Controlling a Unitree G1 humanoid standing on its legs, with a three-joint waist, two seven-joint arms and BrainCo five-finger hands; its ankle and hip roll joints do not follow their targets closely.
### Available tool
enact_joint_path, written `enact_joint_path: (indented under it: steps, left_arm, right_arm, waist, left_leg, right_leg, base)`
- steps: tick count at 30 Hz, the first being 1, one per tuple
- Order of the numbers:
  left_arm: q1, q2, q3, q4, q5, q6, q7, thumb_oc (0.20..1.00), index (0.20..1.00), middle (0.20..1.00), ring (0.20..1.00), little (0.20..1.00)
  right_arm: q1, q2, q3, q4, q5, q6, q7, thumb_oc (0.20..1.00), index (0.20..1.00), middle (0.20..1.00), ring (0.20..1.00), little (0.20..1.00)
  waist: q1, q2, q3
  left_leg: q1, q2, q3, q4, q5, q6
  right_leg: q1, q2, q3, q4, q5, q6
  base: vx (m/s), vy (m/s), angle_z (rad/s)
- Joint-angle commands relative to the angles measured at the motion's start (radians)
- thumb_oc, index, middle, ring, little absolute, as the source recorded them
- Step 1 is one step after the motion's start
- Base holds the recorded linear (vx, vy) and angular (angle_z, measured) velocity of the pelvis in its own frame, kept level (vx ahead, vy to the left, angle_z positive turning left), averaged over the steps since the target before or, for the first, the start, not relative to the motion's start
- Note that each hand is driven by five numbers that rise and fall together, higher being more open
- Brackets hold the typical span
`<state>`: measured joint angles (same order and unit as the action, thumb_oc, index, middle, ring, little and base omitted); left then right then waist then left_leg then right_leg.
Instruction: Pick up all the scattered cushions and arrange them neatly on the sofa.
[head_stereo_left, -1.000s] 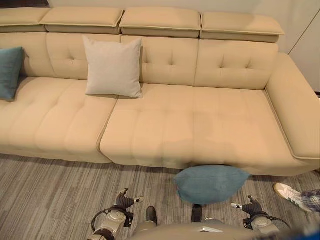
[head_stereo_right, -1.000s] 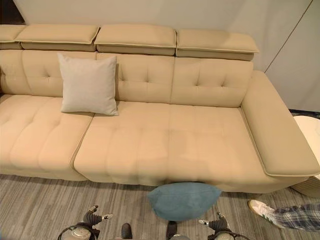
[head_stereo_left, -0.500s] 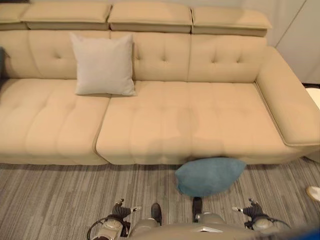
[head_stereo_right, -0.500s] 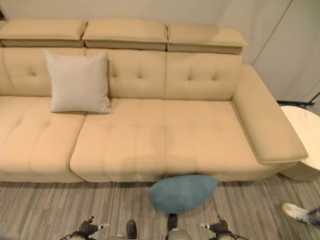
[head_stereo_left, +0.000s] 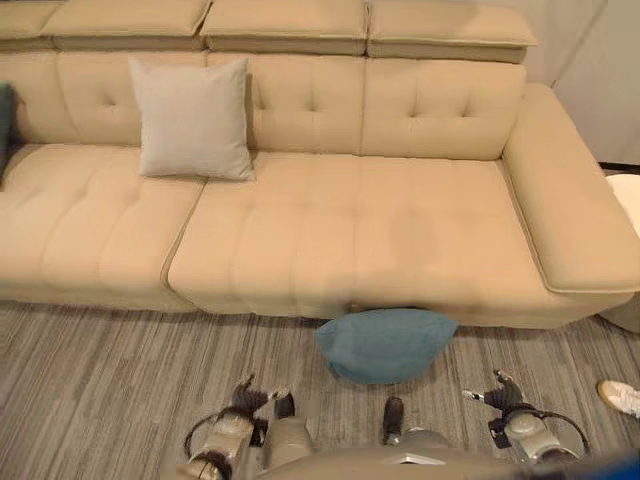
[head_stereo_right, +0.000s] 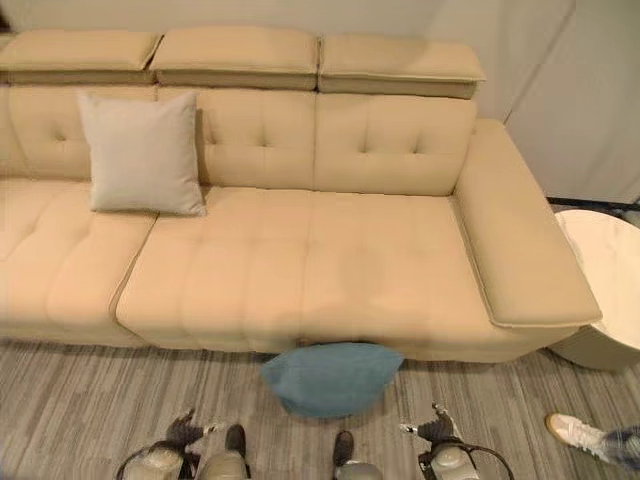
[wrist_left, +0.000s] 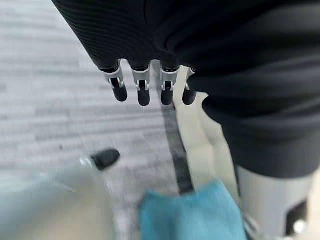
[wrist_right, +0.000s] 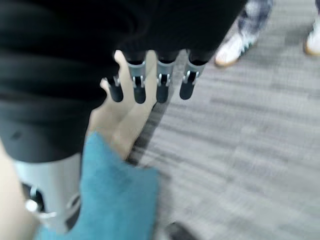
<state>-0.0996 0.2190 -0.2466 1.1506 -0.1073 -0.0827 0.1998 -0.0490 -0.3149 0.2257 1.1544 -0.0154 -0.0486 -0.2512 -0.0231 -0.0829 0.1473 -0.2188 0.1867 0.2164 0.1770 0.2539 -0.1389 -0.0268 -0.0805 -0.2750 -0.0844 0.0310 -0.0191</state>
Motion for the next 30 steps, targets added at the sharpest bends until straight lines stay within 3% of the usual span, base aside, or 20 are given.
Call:
enact_joint_path:
  steps: [1,4,7,9,12,16,20,24,30]
  left_arm:
    - [0.02,0.032,0.003,-0.002,0.009,-0.005,-0.001,1.0,1.0,1.0,1.0,1.0]
    - [0.029,0.032,0.009,0.007,0.021,0.003,-0.005,1.0,1.0,1.0,1.0,1.0]
    - [0.047,0.034,0.029,0.014,0.01,0.006,-0.009,1.0,1.0,1.0,1.0,1.0]
    - [0.054,0.038,0.039,0.016,0.01,0.007,-0.006,1.0,1.0,1.0,1.0,1.0]
    - [0.055,0.042,0.05,0.012,0.003,0.005,-0.004,1.0,1.0,1.0,1.0,1.0]
    - [0.049,0.057,0.063,0.014,0.002,0.003,0.005,1.0,1.0,1.0,1.0,1.0]
    - [0.043,0.064,0.065,0.019,0.009,-0.002,0.01,1.0,1.0,1.0,1.0,1.0]
    - [0.036,0.071,0.061,0.025,0.016,-0.006,0.017,1.0,1.0,1.0,1.0,1.0]
    - [0.037,0.069,0.062,0.021,0.014,-0.009,0.018,1.0,1.0,1.0,1.0,1.0]
  right_arm:
    - [-0.027,-0.015,-0.007,0.018,0.03,-0.004,-0.018,1.0,1.0,1.0,1.0,1.0]
    - [-0.018,-0.011,-0.013,0.015,0.032,0.002,-0.024,1.0,1.0,1.0,1.0,1.0]
    - [-0.012,0.008,-0.011,0.027,0.028,0.005,-0.026,1.0,1.0,1.0,1.0,1.0]
    - [-0.01,0.018,-0.007,0.027,0.018,0.005,-0.022,1.0,1.0,1.0,1.0,1.0]
    - [-0.014,0.023,-0.003,0.026,0.012,0.004,-0.019,1.0,1.0,1.0,1.0,1.0]
    - [-0.039,0.031,0.004,0.019,0.008,-0.001,-0.015,1.0,1.0,1.0,1.0,1.0]
    - [-0.048,0.028,0.004,0.008,0.008,-0.004,-0.016,1.0,1.0,1.0,1.0,1.0]
    - [-0.055,0.027,0.003,0.001,0.007,-0.004,-0.018,1.0,1.0,1.0,1.0,1.0]
    - [-0.055,0.018,0.013,-0.007,-0.01,0.0,-0.019,1.0,1.0,1.0,1.0,1.0]
  waist:
    - [-0.024,0.007,-0.004]
    - [-0.034,0.007,-0.018]
    - [-0.017,0.008,-0.024]
    - [-0.006,0.004,-0.035]
    - [0.004,0.001,-0.035]
    - [0.01,0.007,-0.01]
    - [0.008,0.013,-0.001]
    - [0.003,0.012,0.01]
    - [0.013,0.004,0.001]
  left_leg:
    - [0.067,-0.072,0.039,0.027,-0.291,0.069]
    - [0.019,-0.117,0.129,0.015,-0.275,0.087]
    - [0.053,-0.164,0.077,-0.054,-0.284,0.102]
    - [0.09,-0.176,0.077,-0.105,-0.285,0.119]
    - [0.104,-0.179,0.077,-0.129,-0.285,0.127]
    - [0.127,-0.174,0.072,-0.145,-0.289,0.145]
    - [0.14,-0.176,0.048,-0.151,-0.299,0.146]
    - [0.14,-0.184,0.019,-0.132,-0.313,0.144]
    - [0.132,-0.19,0.012,-0.116,-0.322,0.131]
  right_leg:
    - [0.022,-0.034,0.035,0.063,-0.04,0.124]
    - [0.026,-0.021,0.031,0.058,-0.043,0.121]
    - [0.042,0.006,0.038,0.079,-0.068,0.127]
    - [0.038,0.001,0.044,0.127,-0.09,0.136]
    - [0.013,-0.008,0.044,0.177,-0.094,0.148]
    - [-0.093,-0.045,0.057,0.352,-0.075,0.188]
    - [-0.106,-0.078,0.078,0.28,-0.051,0.177]
    - [-0.117,-0.108,0.12,0.227,-0.008,0.191]
    - [-0.079,-0.12,0.08,0.167,0.004,0.195]
  base:
    - [0.05,-0.045,-0.01]
    - [0.08,-0.035,0.15]
    - [0.21,0.048,-0.01]
    - [0.21,0.119,-0.22]
    - [0.08,0.077,-0.18]
    - [0.04,0.062,-0.22]
    - [0.07,-0.029,0.01]
    - [0.07,-0.075,0.18]
    - [0.03,-0.08,0.17]
